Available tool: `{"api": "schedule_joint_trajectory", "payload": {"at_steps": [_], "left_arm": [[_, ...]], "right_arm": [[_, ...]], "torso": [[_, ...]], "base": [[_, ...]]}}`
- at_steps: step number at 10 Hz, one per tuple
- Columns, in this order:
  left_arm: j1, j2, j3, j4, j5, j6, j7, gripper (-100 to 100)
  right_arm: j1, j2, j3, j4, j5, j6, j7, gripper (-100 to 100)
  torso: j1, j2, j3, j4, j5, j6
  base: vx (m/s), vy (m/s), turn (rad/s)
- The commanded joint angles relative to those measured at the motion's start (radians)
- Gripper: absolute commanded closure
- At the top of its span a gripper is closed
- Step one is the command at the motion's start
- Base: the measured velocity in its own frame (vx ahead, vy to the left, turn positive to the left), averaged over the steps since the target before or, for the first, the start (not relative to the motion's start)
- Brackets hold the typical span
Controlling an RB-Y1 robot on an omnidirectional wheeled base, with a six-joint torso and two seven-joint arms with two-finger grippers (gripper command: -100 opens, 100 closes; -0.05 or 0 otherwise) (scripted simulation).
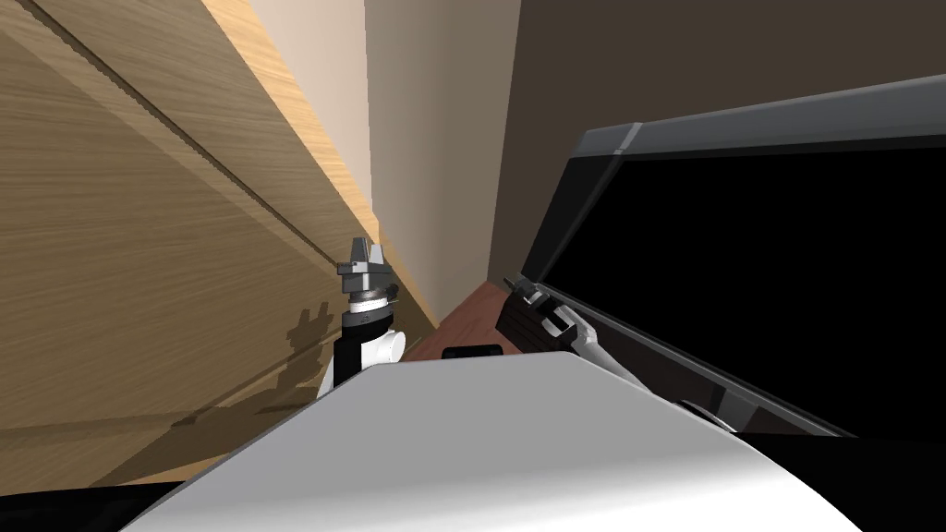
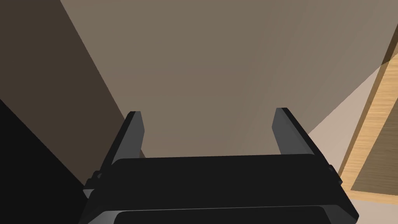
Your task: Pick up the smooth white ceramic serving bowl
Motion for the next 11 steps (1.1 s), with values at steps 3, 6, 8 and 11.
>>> {"api": "schedule_joint_trajectory", "payload": {"at_steps": [3, 6, 8, 11], "left_arm": [[0.0, 0.0, 0.0, 0.0, 0.0, 0.0, 0.0, 0], [0.0, 0.0, 0.0, 0.0, 0.0, 0.0, 0.0, 0], [0.0, 0.0, 0.0, 0.0, 0.0, 0.0, 0.0, 0], [0.0, 0.0, 0.0, 0.0, 0.0, 0.0, 0.0, 0]], "right_arm": [[-0.024, -0.053, 0.023, 0.098, 0.049, -0.001, 0.04, -100], [-0.058, -0.124, 0.057, 0.189, 0.113, 0.002, 0.085, -100], [-0.072, -0.159, 0.075, 0.251, 0.142, 0.004, 0.106, -100], [-0.094, -0.225, 0.111, 0.366, 0.197, 0.009, 0.144, -100]], "torso": [[0.001, 0.0, 0.0, 0.0, 0.0, 0.0], [0.0, 0.0, 0.0, 0.0, 0.0, 0.001], [0.001, 0.0, 0.0, 0.0, 0.0, 0.001], [0.001, 0.0, 0.0, 0.0, 0.0, 0.0]], "base": [[-0.01, 0.016, 0.075], [-0.006, 0.023, 0.101], [-0.003, 0.027, 0.076], [0.002, 0.036, 0.13]]}}
